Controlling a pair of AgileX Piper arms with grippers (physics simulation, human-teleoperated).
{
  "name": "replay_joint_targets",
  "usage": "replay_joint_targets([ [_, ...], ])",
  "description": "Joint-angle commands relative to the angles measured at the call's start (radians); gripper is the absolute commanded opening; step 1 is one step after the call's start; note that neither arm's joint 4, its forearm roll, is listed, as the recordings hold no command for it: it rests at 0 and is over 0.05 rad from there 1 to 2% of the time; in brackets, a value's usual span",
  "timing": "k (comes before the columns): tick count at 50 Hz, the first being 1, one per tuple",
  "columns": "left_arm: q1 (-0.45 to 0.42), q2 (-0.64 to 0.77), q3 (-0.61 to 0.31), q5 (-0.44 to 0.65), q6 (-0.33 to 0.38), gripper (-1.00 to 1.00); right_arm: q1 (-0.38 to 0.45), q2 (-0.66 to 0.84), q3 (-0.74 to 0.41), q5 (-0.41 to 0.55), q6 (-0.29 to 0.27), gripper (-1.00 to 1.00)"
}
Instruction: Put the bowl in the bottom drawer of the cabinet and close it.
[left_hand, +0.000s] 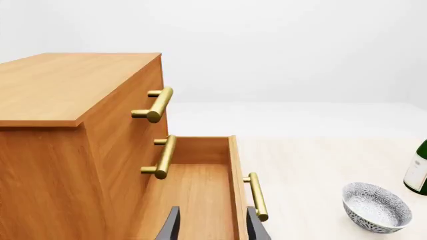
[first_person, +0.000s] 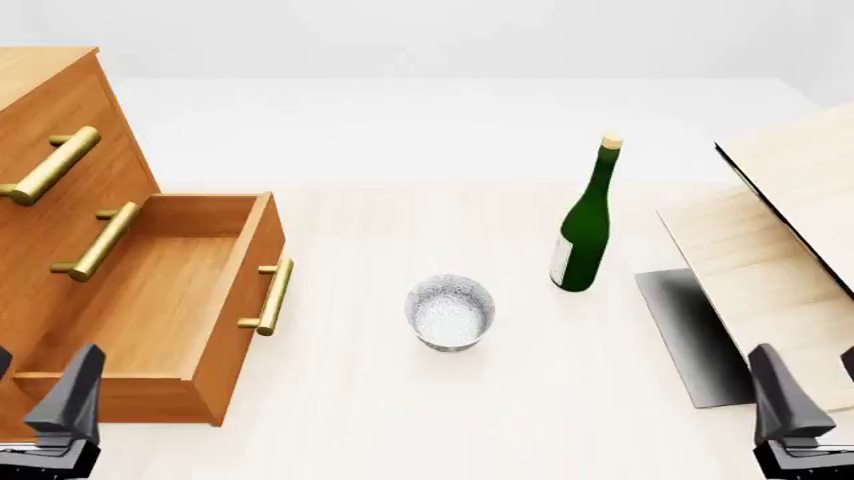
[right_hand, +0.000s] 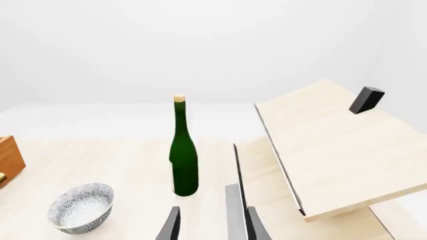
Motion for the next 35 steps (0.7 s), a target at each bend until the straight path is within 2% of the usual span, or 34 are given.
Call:
replay_joint_targets([
  [1,0.001,0.012,-0.002,-0.005,0.002,1.00,0.006,0.006,-0.001,-0.001,0.002,1.00],
  [6,0.011,0.020,-0.001,-0.014,0.001,1.00,0.008,0.010,0.000,-0.004,0.006,1.00],
  [8,0.013,0.017,-0.001,-0.014,0.036,1.00,0.006,0.015,0.000,-0.006,0.005,1.00],
  [10,0.016,0.047,0.000,-0.029,0.015,1.00,0.006,0.018,0.000,-0.008,0.006,1.00],
  [26,0.010,0.050,0.000,-0.030,0.019,1.00,0.005,0.020,0.000,-0.011,0.006,1.00],
  [35,-0.005,0.013,-0.025,0.023,0.020,1.00,0.005,0.020,0.000,-0.011,0.006,1.00],
])
